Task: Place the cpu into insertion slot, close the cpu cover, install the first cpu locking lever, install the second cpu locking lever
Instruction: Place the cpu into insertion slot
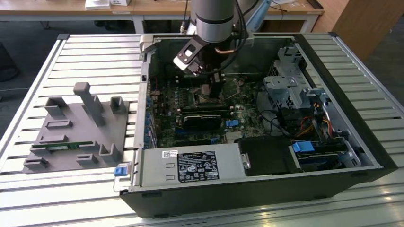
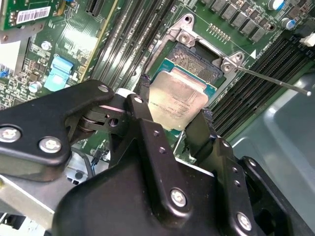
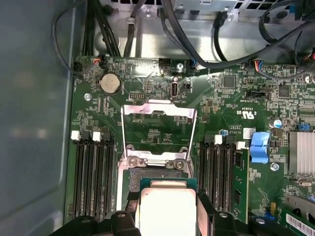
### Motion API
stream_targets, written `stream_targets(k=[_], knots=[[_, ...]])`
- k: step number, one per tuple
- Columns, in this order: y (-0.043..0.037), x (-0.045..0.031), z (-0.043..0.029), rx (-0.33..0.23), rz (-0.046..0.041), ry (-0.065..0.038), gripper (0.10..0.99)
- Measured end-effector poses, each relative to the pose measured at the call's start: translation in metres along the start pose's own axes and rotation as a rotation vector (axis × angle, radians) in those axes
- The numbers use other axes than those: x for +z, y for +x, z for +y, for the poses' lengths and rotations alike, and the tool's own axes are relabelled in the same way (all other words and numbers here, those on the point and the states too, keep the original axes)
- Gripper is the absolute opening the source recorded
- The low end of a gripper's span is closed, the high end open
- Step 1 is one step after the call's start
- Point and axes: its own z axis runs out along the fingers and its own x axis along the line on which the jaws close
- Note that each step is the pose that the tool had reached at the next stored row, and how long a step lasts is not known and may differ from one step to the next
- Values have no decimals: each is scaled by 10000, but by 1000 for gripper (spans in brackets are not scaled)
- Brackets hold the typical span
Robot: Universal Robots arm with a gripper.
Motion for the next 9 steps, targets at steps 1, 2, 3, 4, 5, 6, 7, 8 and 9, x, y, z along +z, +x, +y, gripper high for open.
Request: stream_targets(k=[1, 2, 3, 4, 5, 6, 7, 8, 9], knots=[[0, 4, -7, 0, 1, 0, 541], [1, 10, -14, 1, 2, -1, 541], [2, 17, -18, 1, 1, 0, 541], [4, 28, -19, 0, 2, 0, 541], [7, 40, -21, 0, 1, 1, 541], [11, 53, -21, 0, 2, 3, 541], [15, 66, -22, 1, 1, 7, 541], [18, 77, -23, 0, 1, 9, 541], [22, 84, -23, 1, 1, 11, 541]])
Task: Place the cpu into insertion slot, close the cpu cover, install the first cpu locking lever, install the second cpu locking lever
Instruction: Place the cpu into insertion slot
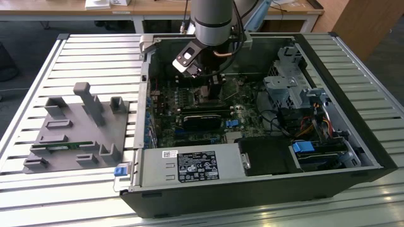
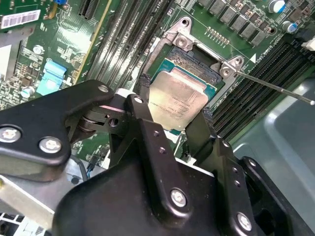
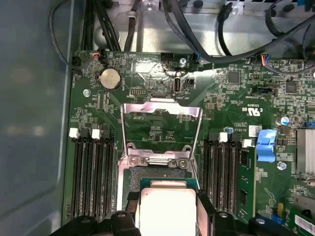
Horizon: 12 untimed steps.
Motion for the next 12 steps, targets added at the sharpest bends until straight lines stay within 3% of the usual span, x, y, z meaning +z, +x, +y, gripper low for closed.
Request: stream_targets(k=[12], knots=[[36, 86, -7, 26, -1, 9, 541]])
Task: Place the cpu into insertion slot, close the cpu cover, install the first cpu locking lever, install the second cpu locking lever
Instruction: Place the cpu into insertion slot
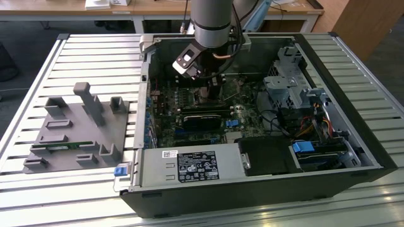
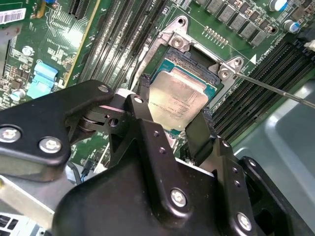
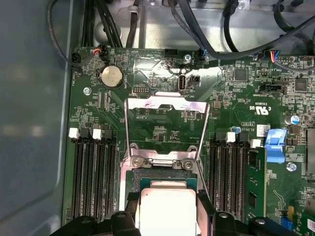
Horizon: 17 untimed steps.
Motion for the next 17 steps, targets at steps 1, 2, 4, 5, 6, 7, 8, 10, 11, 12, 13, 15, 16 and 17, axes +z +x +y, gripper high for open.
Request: stream_targets(k=[1, 2, 4, 5, 6, 7, 8, 10, 11, 12, 13, 15, 16, 17], knots=[[2, 8, -1, 0, 0, 2, 541], [3, 12, -1, 0, 0, 3, 541], [6, 19, -1, 0, 0, 3, 541], [8, 24, -2, -1, 1, 2, 541], [10, 30, -2, 0, 0, 3, 541], [11, 36, -2, 1, 0, 3, 541], [12, 43, -2, 1, 0, 3, 541], [12, 52, -3, 9, 0, 3, 541], [12, 52, -4, 15, -3, 5, 541], [12, 53, -4, 21, -4, 5, 541], [14, 56, -4, 29, -2, 3, 541], [17, 59, -4, 55, -3, 2, 541], [19, 62, -4, 63, -3, 2, 541], [20, 65, -4, 64, -3, 4, 541]])
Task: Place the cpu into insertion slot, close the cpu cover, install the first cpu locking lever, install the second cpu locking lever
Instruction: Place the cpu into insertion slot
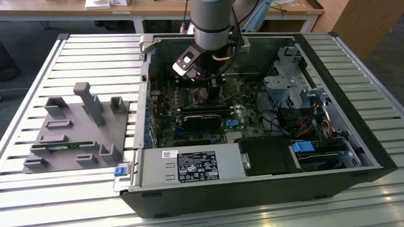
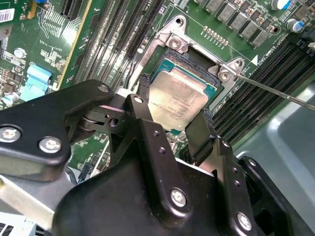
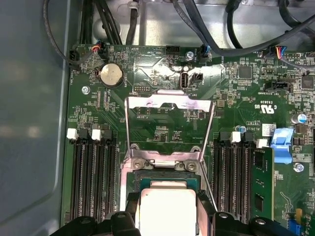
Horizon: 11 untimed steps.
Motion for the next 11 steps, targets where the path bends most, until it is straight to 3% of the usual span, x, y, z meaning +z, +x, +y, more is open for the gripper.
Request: stream_targets(k=[11], knots=[[28, 50, -3, 3, -2, 116, 541]])
